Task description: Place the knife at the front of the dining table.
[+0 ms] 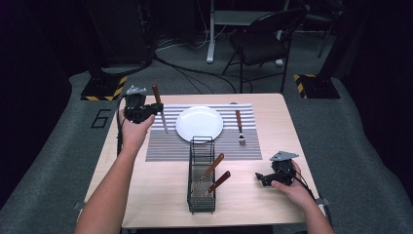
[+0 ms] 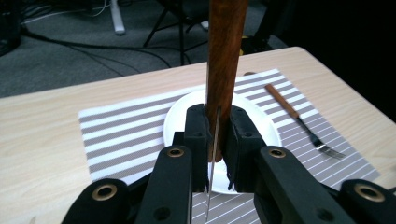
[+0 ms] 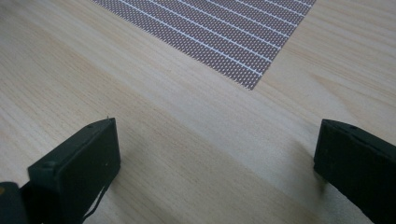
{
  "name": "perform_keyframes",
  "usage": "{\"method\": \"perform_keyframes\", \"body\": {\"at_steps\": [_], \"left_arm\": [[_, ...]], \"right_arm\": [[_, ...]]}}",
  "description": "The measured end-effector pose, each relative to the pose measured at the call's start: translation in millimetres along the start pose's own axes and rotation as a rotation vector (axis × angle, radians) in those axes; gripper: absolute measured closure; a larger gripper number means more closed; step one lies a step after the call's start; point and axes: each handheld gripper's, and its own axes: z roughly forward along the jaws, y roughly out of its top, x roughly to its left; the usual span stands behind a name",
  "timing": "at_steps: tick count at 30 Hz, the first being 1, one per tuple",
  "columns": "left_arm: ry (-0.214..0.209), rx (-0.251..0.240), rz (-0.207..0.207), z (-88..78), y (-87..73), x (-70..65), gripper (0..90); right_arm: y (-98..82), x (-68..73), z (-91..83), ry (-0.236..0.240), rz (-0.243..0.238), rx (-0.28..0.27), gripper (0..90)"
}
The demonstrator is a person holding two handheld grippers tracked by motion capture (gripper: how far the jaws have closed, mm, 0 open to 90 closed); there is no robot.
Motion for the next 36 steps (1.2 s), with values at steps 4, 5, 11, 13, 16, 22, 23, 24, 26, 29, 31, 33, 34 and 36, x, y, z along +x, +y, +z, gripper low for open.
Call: {"method": "perform_keyframes", "body": {"at_steps": [4, 5, 11, 13, 16, 22, 23, 24, 26, 29, 31, 33, 34, 36], "left_arm": [[0.019, 0.002, -0.02, 3.2, -8.2, 9.2, 80.4], [0.023, 0.003, -0.027, 3.9, -10.5, 11.0, 80.4], [0.047, 0.03, -0.049, 9.4, -26.3, 21.1, 80.4], [0.049, 0.035, -0.051, 10.4, -28.6, 22.0, 80.4], [0.055, 0.047, -0.05, 13.3, -35.0, 23.3, 80.4], [0.061, 0.08, -0.04, 19.5, -43.8, 23.6, 80.4], [0.06, 0.082, -0.038, 20.3, -44.7, 23.9, 80.4], [0.064, 0.083, -0.038, 21.2, -45.9, 24.0, 80.4], [0.066, 0.095, -0.036, 22.5, -47.6, 25.2, 80.4], [0.072, 0.096, -0.042, 24.7, -49.5, 25.8, 80.4], [0.073, 0.104, -0.042, 25.2, -49.7, 26.2, 80.4], [0.074, 0.108, -0.043, 26.8, -50.1, 26.6, 80.4], [0.074, 0.111, -0.042, 27.3, -50.2, 26.5, 80.4], [0.077, 0.12, -0.037, 29.3, -51.0, 26.1, 80.4]], "right_arm": [[-0.1, 0.1, -0.2, 0.004, 0.001, 0.002, 0.0], [-0.1, 0.1, -0.2, 0.004, -0.001, 0.001, 0.0], [-0.1, 0.0, -0.2, 0.004, -0.001, 0.002, 0.0], [-0.1, 0.0, -0.2, 0.004, -0.001, 0.002, 0.0], [-0.1, 0.1, -0.2, 0.004, -0.002, 0.001, 0.0], [-0.1, 0.1, -0.2, 0.004, -0.001, 0.001, 0.0], [-0.1, 0.1, -0.2, 0.004, -0.002, 0.001, 0.0], [-0.1, 0.1, -0.2, 0.004, -0.002, 0.001, 0.0], [-0.1, 0.1, -0.2, 0.004, -0.002, 0.001, 0.0], [-0.1, 0.1, -0.2, 0.004, -0.001, 0.001, 0.0], [-0.1, 0.0, -0.2, 0.004, -0.001, 0.001, 0.0], [-0.1, 0.1, -0.2, 0.004, -0.001, 0.001, 0.0], [-0.1, 0.1, -0.2, 0.004, -0.002, 0.001, 0.0], [-0.1, 0.1, -0.2, 0.005, -0.001, 0.002, 0.0]]}}
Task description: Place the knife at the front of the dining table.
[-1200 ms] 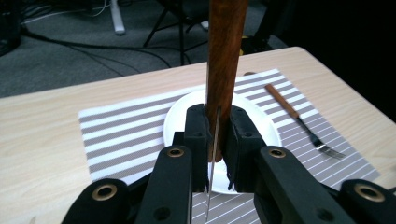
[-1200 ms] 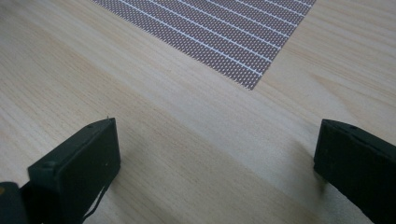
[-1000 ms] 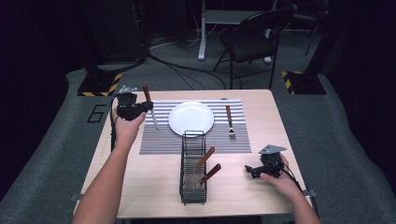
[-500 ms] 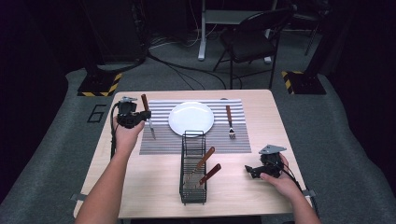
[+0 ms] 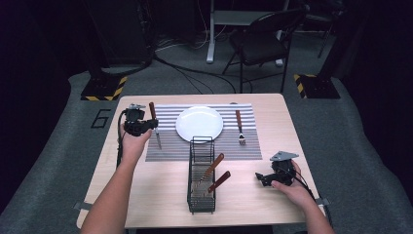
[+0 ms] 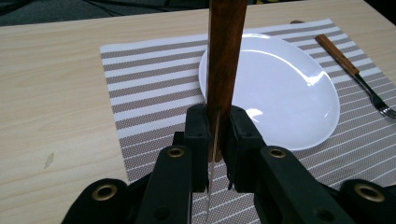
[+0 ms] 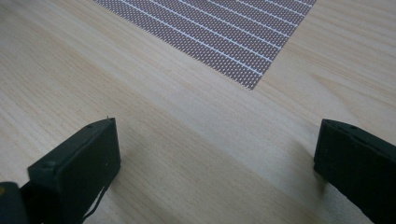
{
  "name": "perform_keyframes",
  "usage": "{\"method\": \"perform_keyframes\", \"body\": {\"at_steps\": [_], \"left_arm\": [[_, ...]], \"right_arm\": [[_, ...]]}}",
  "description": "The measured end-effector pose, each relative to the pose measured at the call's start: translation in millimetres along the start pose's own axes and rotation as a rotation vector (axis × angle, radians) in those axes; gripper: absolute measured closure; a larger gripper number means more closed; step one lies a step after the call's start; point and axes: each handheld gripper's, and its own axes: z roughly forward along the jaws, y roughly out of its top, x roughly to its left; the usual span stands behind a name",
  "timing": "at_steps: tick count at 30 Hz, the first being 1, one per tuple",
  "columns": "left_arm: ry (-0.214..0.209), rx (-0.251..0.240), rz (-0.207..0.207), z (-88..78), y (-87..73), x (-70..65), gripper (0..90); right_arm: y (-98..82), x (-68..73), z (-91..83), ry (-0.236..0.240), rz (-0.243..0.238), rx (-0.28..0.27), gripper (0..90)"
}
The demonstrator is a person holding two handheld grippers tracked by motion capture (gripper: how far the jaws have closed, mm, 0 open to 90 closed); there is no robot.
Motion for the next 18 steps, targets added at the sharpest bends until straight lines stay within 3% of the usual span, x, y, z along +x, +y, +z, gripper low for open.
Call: {"method": "perform_keyframes", "body": {"at_steps": [11, 18], "left_arm": [[0.011, 0.033, 0.004, 8.2, -2.6, 2.9, 80.4], [0.014, 0.016, -0.01, 17.1, -0.9, 3.1, 80.4]], "right_arm": [[0.0, -0.1, 0.0, 0.0, 0.0, 0.0, 0.0], [0.0, 0.0, 0.0, 0.0, -0.001, 0.0, 0.0]]}}
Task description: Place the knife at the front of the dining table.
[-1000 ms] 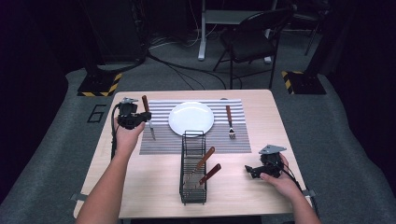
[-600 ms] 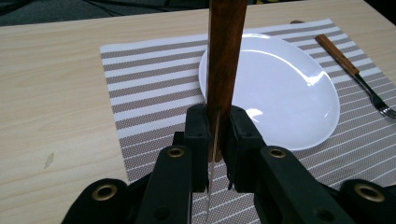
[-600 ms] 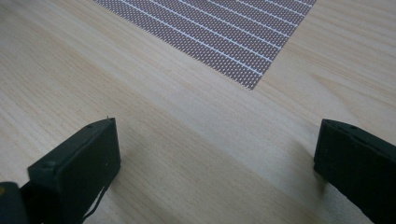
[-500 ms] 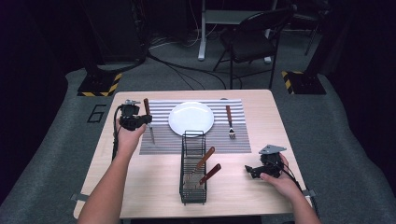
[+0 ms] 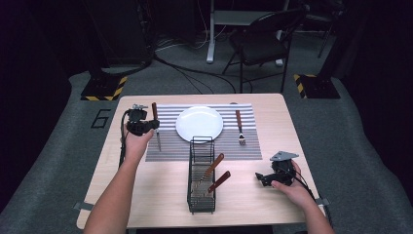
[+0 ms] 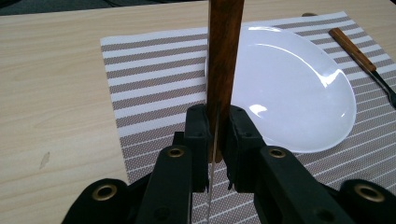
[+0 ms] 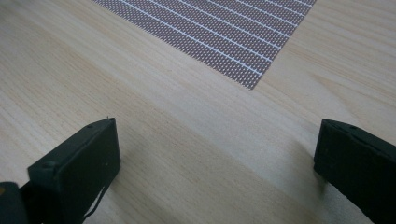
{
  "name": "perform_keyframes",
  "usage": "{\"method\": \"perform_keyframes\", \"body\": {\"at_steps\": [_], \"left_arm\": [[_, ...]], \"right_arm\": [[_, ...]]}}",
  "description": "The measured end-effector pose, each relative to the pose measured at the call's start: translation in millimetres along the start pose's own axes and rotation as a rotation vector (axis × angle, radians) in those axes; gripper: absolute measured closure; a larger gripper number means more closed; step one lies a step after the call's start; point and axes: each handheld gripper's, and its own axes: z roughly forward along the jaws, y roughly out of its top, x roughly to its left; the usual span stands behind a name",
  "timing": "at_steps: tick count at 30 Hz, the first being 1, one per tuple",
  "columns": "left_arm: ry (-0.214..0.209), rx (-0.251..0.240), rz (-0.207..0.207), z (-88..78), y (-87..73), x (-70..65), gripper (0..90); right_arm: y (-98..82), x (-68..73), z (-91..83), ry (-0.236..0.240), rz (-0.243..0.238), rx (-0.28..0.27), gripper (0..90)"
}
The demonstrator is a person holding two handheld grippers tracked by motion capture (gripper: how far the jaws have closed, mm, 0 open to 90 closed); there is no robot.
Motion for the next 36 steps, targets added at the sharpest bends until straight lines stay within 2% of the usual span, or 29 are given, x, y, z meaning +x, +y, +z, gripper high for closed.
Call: {"method": "perform_keyframes", "body": {"at_steps": [4, 6, 7, 11, 14, 17, 22, 24, 25, 29, 36], "left_arm": [[0.004, -0.008, -0.021, 7.7, 1.5, 1.5, 80.4], [0.004, 0.005, -0.018, 11.4, 3.4, 3.3, 80.4], [0.007, 0.001, -0.034, 14.6, 4.3, 3.3, 80.4], [0.001, 0.007, -0.047, 24.5, 5.9, 7.2, 80.4], [-0.006, -0.008, -0.088, 34.5, 5.3, 11.7, 80.4], [-0.012, 0.005, -0.143, 45.1, 6.3, 17.9, 80.3], [-0.009, 0.015, -0.158, 53.2, 6.9, 19.6, 80.3], [-0.008, 0.023, -0.148, 56.9, 6.6, 20.5, 80.3], [-0.006, 0.018, -0.159, 59.1, 6.3, 19.5, 80.3], [-0.003, 0.028, -0.155, 67.4, 5.7, 20.2, 80.3], [-0.003, 0.034, -0.206, 86.7, -0.2, 22.3, 80.2]], "right_arm": [[-0.1, 0.0, 0.0, -0.001, -0.001, 0.0, 0.0], [-0.1, 0.1, -0.1, 0.0, 0.001, 0.0, 0.0], [-0.1, 0.1, -0.1, 0.0, 0.0, 0.0, 0.0], [-0.1, 0.0, -0.1, -0.001, 0.0, 0.0, 0.0], [0.0, 0.1, 0.0, 0.0, 0.001, 0.0, 0.0], [-0.1, 0.0, 0.0, -0.002, -0.001, 0.0, 0.0], [0.0, 0.0, -0.1, 0.0, 0.001, -0.001, 0.0], [-0.1, 0.1, -0.1, 0.0, 0.0, 0.0, 0.0], [0.0, 0.1, -0.1, 0.0, 0.001, 0.0, 0.0], [-0.1, 0.0, -0.1, -0.001, 0.0, 0.0, 0.0], [0.0, 0.1, -0.1, 0.001, 0.001, 0.0, 0.0]]}}
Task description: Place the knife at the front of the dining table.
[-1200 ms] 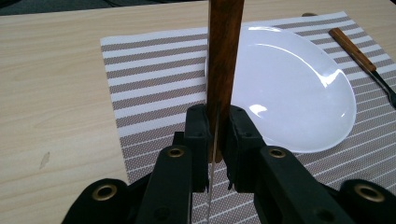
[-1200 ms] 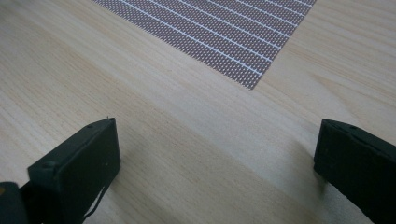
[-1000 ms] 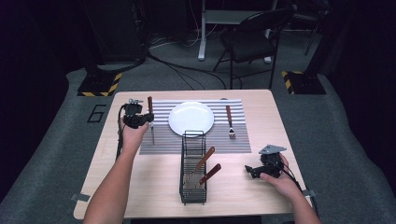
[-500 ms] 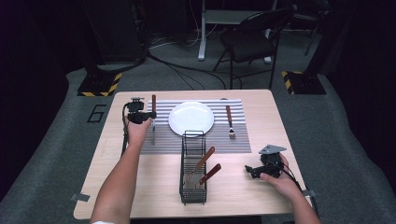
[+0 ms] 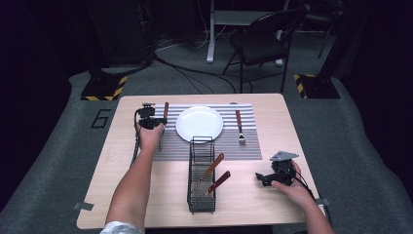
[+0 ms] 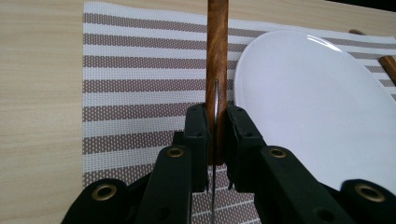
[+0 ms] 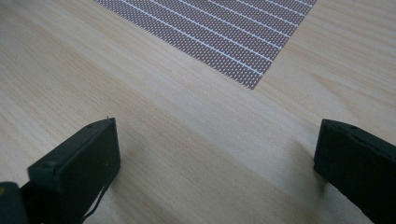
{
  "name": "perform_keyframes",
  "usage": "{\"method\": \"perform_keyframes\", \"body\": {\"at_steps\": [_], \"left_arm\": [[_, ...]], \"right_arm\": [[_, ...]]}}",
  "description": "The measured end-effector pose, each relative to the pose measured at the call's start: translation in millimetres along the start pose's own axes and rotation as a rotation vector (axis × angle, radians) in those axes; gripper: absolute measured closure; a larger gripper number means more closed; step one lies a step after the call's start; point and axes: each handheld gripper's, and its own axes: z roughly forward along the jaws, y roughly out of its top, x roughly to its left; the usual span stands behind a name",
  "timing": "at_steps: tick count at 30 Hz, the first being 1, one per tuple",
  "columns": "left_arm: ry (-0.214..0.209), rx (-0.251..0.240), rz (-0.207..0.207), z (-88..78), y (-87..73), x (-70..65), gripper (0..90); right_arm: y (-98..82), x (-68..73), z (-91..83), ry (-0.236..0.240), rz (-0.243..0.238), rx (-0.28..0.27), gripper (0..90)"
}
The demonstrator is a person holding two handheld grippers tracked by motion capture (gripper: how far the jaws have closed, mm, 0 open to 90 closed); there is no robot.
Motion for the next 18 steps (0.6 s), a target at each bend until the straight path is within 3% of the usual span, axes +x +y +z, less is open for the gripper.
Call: {"method": "perform_keyframes", "body": {"at_steps": [5, 8, 18], "left_arm": [[0.003, 0.012, -0.023, 4.4, -0.9, 3.3, 80.2], [0.003, 0.024, -0.07, 7.9, -2.7, 7.6, 80.2], [0.021, 0.045, -0.099, 13.6, -6.9, 8.1, 80.1]], "right_arm": [[0.0, 0.0, 0.0, 0.0, -0.001, 0.0, 0.0], [0.0, 0.1, 0.2, -0.001, -0.001, -0.003, 0.0], [0.0, 0.1, 0.2, -0.001, -0.001, -0.003, 0.0]]}}
